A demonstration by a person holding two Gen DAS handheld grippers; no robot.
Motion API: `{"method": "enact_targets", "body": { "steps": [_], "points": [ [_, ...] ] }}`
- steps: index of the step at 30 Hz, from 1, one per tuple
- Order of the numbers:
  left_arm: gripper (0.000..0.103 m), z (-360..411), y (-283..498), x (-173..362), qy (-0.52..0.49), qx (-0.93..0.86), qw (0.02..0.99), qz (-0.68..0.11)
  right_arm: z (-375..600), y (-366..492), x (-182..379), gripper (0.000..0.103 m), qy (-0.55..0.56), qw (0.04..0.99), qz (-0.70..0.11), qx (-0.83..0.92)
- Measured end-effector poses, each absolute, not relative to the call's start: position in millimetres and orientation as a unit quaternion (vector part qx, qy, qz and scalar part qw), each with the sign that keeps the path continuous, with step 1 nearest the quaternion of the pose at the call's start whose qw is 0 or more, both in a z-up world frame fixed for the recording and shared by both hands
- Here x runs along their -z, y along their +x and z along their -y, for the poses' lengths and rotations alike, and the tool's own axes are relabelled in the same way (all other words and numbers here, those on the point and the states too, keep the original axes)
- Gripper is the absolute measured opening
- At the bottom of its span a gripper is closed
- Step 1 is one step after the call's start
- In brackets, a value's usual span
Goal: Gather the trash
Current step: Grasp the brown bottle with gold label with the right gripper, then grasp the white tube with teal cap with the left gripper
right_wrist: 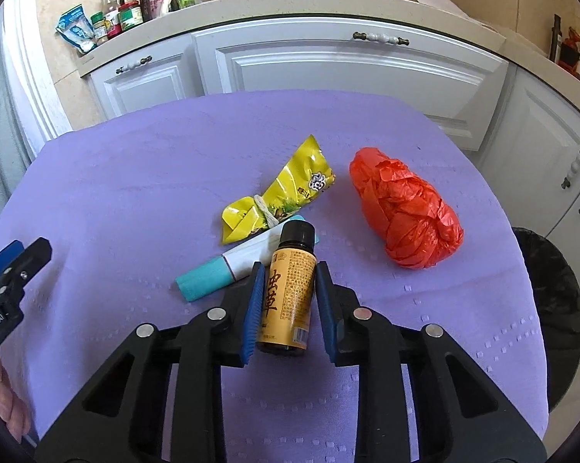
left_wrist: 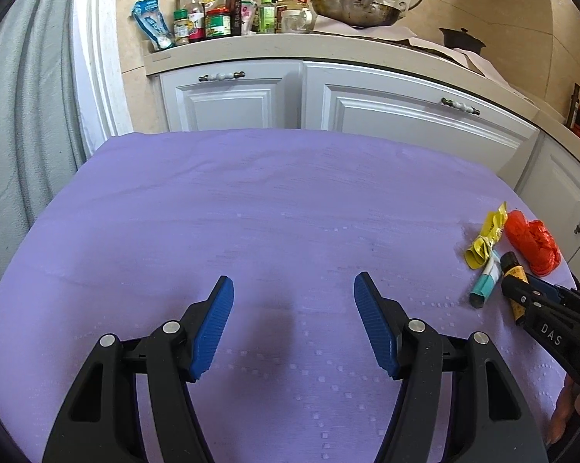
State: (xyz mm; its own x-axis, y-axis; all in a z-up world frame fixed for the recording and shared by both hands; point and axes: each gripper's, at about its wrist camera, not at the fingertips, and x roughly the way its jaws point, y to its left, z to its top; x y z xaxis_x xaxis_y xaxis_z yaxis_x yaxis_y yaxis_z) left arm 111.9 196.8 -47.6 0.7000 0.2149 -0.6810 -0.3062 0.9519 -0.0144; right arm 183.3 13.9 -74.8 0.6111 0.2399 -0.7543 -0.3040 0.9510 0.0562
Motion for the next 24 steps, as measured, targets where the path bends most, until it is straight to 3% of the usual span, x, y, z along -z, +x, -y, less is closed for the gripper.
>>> {"method": "enact_targets", "body": {
  "steps": [24],
  "points": [
    [0.064, -105, 135, 44, -0.018, -0.052, 0.928, -0.368, 62, 163, 44, 0.025, -0.007, 0.923, -0.365, -0.121]
  ]
}}
